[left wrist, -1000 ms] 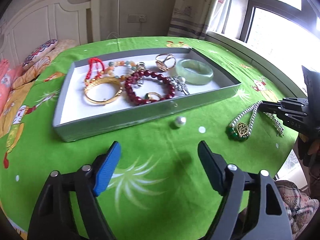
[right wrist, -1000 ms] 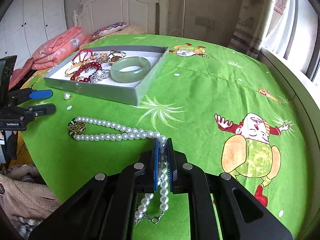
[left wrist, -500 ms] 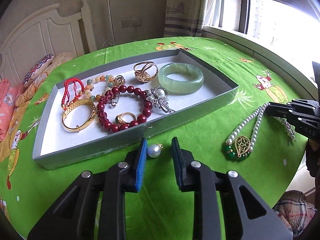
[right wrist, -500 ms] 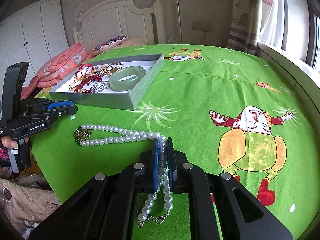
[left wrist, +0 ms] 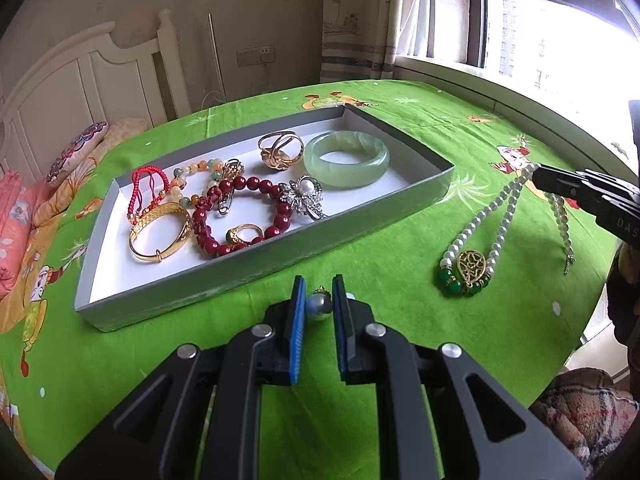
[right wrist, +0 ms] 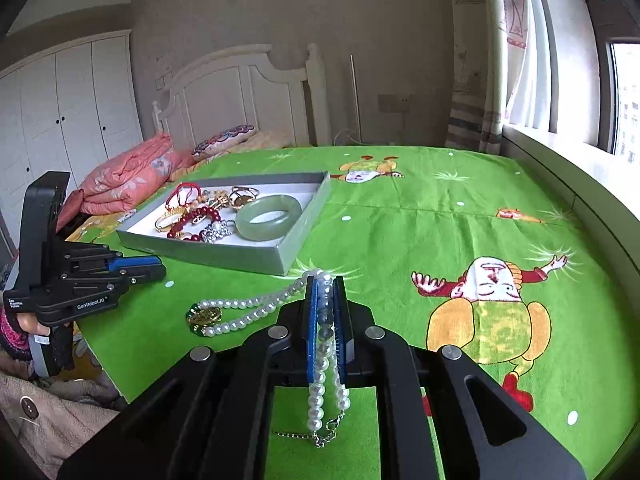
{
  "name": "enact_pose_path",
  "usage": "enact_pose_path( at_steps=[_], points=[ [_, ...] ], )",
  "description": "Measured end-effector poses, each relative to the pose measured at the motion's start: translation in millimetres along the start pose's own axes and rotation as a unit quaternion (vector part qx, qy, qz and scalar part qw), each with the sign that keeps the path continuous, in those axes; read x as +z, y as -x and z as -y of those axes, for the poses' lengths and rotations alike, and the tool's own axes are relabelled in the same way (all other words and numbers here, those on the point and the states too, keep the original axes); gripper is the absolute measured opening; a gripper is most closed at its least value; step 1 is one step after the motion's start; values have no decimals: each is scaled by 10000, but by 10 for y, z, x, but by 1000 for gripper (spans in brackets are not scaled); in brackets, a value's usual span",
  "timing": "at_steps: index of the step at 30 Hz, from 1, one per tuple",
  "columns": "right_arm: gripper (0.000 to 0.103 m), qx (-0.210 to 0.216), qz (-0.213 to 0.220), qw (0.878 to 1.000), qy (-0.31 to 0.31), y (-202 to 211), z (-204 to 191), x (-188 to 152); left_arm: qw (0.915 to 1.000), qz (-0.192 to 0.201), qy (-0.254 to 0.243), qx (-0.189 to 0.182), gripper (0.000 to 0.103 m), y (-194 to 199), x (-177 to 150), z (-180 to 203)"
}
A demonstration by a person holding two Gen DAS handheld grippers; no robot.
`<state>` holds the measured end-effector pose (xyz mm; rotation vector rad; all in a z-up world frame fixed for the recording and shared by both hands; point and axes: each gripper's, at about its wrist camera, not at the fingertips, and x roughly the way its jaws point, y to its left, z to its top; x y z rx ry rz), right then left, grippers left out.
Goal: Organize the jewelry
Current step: 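Lift the pearl necklace into the tray with the right tool while the left tool carries the pearl in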
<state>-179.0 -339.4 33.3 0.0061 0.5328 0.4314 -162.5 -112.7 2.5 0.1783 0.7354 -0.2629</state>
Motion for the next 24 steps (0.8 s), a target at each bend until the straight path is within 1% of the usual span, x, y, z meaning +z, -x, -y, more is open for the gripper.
enact_pose_path(
  at_steps=[4,11,17,24],
  points=[
    [10,39,239,9997,80,102,-96,102,9998,176,-79,26,13,119,9,27],
    [10,56,653,9978,118,316,-171,267,9991,411,-2,77,13,302,45,-38],
    [10,30,831,9964,184,399,-218,397,9987,505,56,76,13,381,77,-97],
    [10,1,1015,9941,379,422,-298,655,9983,573,78,93,13,407,140,-162]
  ],
)
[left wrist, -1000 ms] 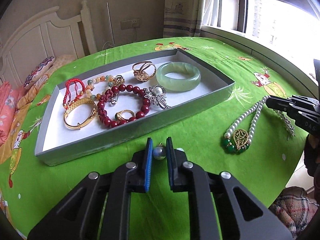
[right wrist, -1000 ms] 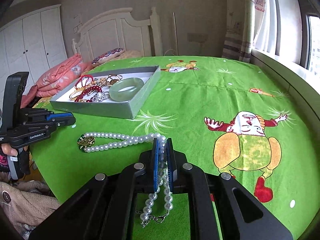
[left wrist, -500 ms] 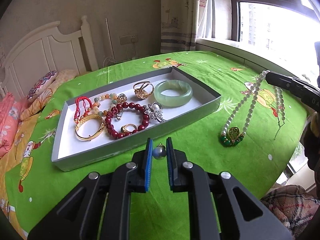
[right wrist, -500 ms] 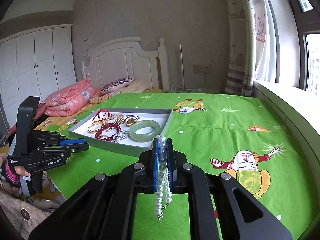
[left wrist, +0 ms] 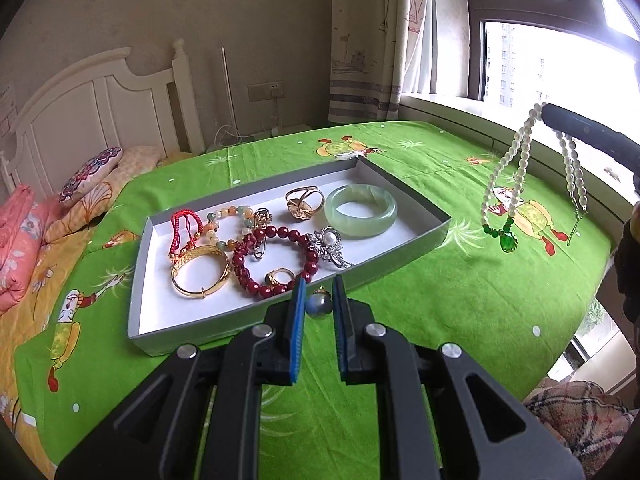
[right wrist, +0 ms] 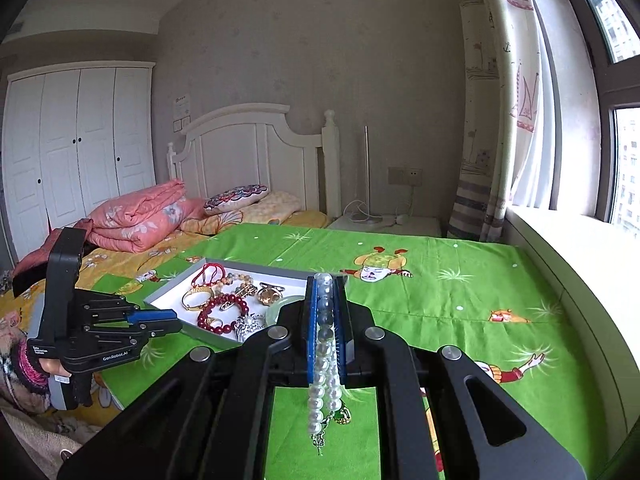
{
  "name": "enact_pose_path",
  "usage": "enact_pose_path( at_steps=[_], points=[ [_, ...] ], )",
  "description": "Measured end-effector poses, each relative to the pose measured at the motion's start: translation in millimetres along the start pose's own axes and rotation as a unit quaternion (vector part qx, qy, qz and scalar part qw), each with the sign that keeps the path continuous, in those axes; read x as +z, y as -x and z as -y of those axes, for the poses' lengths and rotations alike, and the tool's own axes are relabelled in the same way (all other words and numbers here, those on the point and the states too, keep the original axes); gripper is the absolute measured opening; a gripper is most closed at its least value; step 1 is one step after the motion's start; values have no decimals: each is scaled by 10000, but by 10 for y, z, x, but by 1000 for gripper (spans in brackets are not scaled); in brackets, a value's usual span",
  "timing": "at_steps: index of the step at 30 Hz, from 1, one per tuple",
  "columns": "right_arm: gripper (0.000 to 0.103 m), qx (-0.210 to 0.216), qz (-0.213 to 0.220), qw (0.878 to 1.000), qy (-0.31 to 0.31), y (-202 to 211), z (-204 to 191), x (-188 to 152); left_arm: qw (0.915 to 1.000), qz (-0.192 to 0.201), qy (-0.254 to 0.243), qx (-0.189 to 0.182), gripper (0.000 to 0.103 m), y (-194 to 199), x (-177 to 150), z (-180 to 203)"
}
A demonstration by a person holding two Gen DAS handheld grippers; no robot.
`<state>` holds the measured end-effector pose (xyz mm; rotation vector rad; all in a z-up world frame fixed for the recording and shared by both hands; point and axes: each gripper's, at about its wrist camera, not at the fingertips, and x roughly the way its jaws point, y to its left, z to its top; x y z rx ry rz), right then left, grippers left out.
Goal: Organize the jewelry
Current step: 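Lift the pearl necklace into the tray with the right tool while the left tool carries the pearl in, then open both tools to release the necklace and pearl in the tray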
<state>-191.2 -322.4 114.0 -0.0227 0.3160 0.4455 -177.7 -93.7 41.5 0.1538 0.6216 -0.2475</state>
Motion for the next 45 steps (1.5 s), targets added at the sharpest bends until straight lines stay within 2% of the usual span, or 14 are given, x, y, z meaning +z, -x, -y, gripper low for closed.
enact_pose_path(
  at_steps=[9,16,25,36,40,45],
  points=[
    [10,100,150,9995,244,-203,-176,351,9998,132,124,117,13,-20,188,-261],
    [10,322,93,9984,462,-515,-427,588,9993,179,280,150,13,-88,321,-456],
    [10,540,-191,9961,673,-1071,-850,650,9990,70,381,229,13,-304,381,-631],
    [10,802,-391,9928,797,-1558,-1322,756,9970,-68,689,336,13,-465,281,-891],
    [10,758,-642,9920,784,-1746,-1340,664,9964,-122,749,368,13,-520,268,-947],
    [10,788,-1276,9870,569,-2024,-1169,431,9958,-236,795,379,13,-597,251,-973]
  ],
)
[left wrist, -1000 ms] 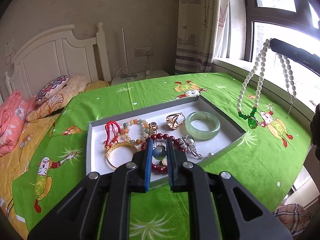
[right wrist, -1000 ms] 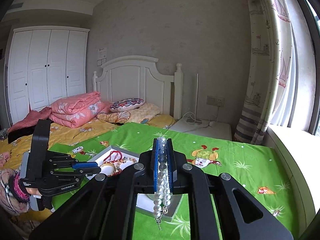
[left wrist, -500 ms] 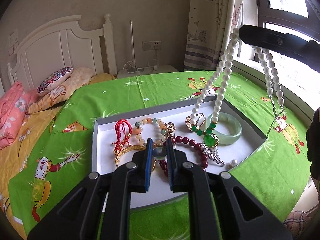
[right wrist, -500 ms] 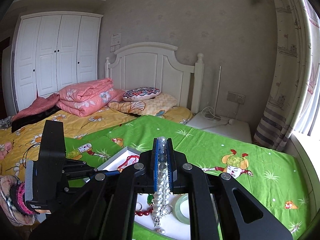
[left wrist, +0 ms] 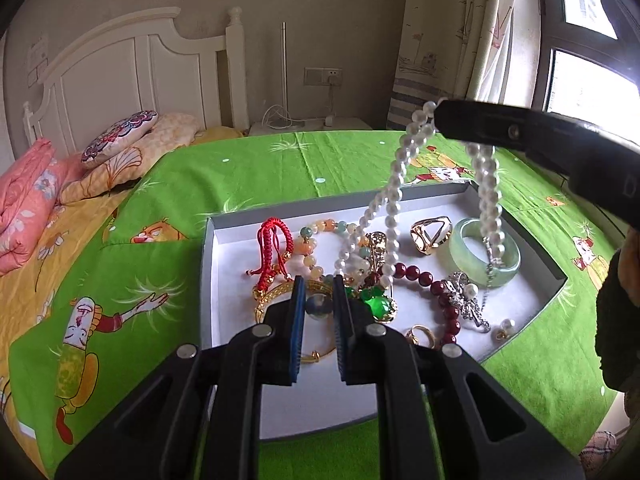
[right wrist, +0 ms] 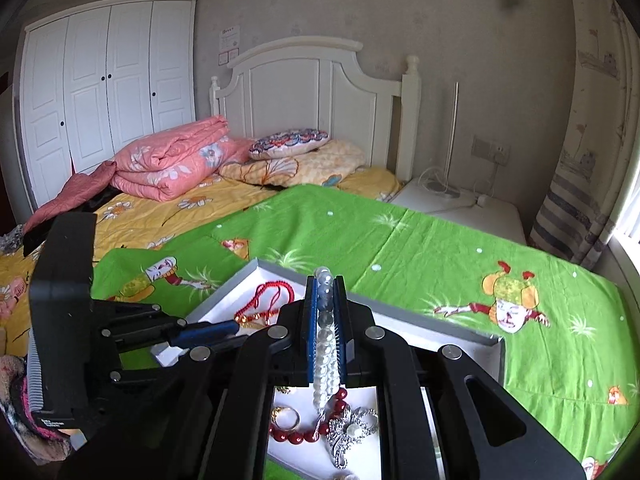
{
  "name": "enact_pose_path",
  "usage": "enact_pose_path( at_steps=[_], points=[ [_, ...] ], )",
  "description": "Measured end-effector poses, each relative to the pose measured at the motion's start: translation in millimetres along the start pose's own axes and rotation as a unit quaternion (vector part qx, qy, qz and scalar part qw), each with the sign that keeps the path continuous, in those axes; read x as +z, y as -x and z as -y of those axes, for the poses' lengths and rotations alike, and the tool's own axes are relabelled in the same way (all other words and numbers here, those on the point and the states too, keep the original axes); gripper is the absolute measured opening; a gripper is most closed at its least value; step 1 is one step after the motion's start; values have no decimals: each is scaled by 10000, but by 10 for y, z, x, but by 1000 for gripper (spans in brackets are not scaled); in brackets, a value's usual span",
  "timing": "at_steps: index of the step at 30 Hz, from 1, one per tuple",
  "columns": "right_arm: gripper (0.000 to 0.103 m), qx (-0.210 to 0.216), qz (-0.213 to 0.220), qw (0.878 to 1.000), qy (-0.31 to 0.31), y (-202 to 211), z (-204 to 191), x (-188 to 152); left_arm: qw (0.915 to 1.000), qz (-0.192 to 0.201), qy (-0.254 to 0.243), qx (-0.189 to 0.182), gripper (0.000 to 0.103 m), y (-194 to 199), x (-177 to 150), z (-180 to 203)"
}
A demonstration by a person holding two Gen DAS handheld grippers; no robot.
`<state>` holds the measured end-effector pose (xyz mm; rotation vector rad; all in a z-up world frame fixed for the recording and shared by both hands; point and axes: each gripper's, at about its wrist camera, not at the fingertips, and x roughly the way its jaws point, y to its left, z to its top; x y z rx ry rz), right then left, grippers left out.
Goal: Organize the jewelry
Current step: 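Open both tools to release the necklace and pearl in the tray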
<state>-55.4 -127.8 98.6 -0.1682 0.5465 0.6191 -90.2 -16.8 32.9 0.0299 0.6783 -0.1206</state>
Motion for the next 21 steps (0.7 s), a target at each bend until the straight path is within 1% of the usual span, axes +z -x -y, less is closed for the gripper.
enact_pose_path(
  at_steps=[1,2,3,4,5,6,7,8,10,12,13,15,18,21],
  points=[
    [10,10,-133,9999,-70,-50,29,-36,10000,-13,21,12,13,-8,-4,3],
    [11,-11,-264,9996,-126,-92,61,-65,10000,-47,50,18,17,-26,-2,-12],
    [12,-38,-336,9993,-161,-112,77,-95,9999,-65,81,29,28,-31,2,-26],
    [16,-51,-355,9992,-186,-111,91,-116,9999,-42,111,58,36,-25,2,-37],
    [32,-48,-349,9992,-212,-102,96,-128,9999,-2,145,91,50,-11,2,-47],
    [57,-34,-326,9992,-245,-88,99,-137,9998,36,180,111,58,4,1,-57],
    [68,-31,-278,9992,-282,-68,105,-139,9997,53,206,124,60,10,3,-70],
    [73,-34,-200,9993,-310,-35,117,-142,9997,50,220,136,62,4,10,-83],
    [73,-20,-173,9994,-313,2,122,-137,9996,47,228,161,69,2,17,-93],
    [73,-56,-174,9994,-291,21,129,-133,9994,79,248,212,82,12,21,-101],
    [74,-73,-183,9994,-300,29,133,-139,9993,97,261,233,85,18,27,-105],
    [80,-97,-182,9991,-370,53,162,-151,9992,116,279,269,93,35,31,-105],
    [83,-106,-149,9984,-528,103,215,-176,9990,125,247,360,98,41,39,-95],
    [86,-155,-116,9974,-692,172,264,-193,9987,133,194,459,100,70,35,-71]
  ],
)
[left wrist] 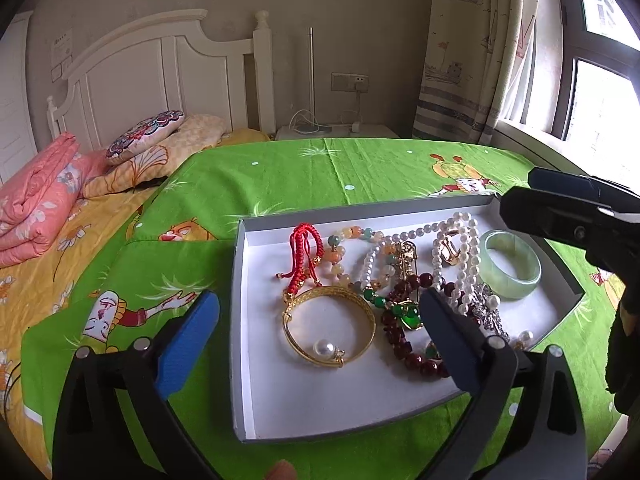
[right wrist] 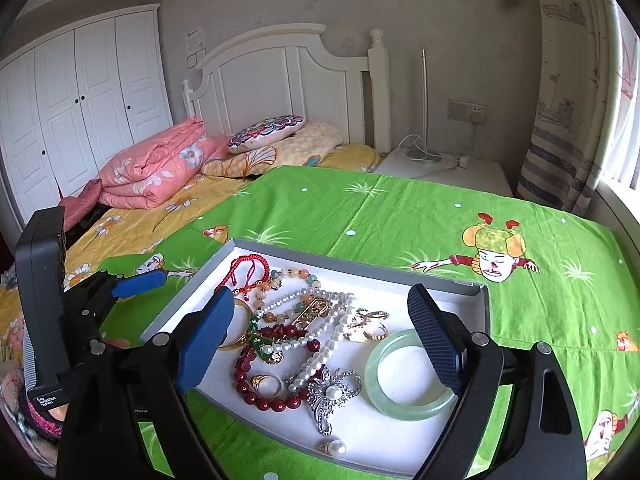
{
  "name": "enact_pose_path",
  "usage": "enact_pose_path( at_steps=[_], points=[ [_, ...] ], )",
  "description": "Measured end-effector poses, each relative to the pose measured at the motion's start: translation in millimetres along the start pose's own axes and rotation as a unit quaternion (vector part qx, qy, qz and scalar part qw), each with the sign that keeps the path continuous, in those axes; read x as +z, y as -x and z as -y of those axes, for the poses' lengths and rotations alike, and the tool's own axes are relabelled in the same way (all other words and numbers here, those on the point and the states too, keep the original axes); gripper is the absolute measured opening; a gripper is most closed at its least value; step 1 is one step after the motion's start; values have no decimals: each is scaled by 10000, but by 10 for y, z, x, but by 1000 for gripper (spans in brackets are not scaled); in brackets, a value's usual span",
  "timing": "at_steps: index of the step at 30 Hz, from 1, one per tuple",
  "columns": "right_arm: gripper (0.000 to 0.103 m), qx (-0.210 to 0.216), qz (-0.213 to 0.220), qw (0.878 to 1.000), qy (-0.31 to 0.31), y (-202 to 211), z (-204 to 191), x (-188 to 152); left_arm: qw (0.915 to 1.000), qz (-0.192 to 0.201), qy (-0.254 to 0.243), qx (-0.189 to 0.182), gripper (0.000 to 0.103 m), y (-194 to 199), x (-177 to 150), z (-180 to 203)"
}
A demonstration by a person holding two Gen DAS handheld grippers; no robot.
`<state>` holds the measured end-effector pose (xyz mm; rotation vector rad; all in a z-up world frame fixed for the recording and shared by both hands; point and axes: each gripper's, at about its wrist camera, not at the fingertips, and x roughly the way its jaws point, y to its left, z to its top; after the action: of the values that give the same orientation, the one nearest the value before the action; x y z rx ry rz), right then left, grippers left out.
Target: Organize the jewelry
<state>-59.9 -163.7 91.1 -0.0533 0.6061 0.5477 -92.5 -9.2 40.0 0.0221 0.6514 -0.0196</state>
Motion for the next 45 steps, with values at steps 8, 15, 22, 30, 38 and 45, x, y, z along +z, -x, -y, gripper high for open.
enact_pose_path(
  at_steps=[8,15,22,30,38,45],
  points=[
    [86,-43,280,9983,-513,346,72,-76,9994,297,157,-15,100,302,14,7],
    [86,-373,651,9951,-639,733,3,-95,9985,502,173,123,100,633,-35,45],
    [86,-804,720,9923,-612,765,-100,-557,9968,692,164,355,100,773,-334,113],
    [86,-1335,801,9859,-612,657,-177,-905,9969,610,222,452,100,601,-538,116],
    [86,-1306,671,9864,-740,604,-114,-901,9963,733,163,415,100,585,-559,128],
    [86,-1295,622,9874,-660,578,-144,-900,9964,740,98,404,100,584,-569,140]
  ],
)
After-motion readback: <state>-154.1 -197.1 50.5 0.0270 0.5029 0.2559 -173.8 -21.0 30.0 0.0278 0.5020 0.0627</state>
